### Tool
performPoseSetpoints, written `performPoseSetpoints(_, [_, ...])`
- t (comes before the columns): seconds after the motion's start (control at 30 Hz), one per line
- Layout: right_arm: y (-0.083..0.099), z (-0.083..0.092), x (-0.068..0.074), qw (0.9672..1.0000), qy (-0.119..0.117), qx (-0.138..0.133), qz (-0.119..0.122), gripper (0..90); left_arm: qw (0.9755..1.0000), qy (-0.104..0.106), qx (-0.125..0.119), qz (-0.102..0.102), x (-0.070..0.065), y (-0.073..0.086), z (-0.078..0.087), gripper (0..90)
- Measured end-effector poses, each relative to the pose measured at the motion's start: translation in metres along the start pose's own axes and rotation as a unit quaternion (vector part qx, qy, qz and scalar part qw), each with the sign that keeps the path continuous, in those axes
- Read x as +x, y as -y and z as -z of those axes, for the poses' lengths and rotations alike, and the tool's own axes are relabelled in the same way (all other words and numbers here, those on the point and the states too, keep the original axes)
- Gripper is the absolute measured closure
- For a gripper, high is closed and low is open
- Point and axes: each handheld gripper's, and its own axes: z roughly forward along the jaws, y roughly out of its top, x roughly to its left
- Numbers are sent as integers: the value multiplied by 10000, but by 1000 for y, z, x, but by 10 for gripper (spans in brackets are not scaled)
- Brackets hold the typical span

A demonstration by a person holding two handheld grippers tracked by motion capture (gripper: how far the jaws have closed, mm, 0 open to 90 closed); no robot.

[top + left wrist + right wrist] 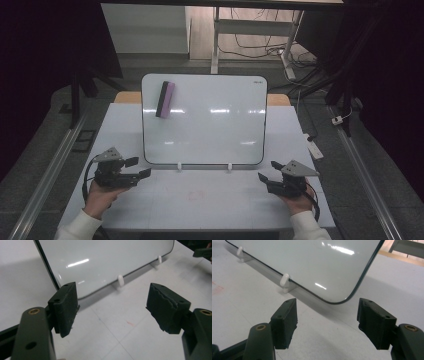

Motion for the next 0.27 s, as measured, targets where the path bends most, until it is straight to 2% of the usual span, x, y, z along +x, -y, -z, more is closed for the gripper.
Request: performPoseSetpoints(0.27, [-5,2,4,9999,-71,-91,127,318,9999,-105,37,-125,-1,3,-1,254])
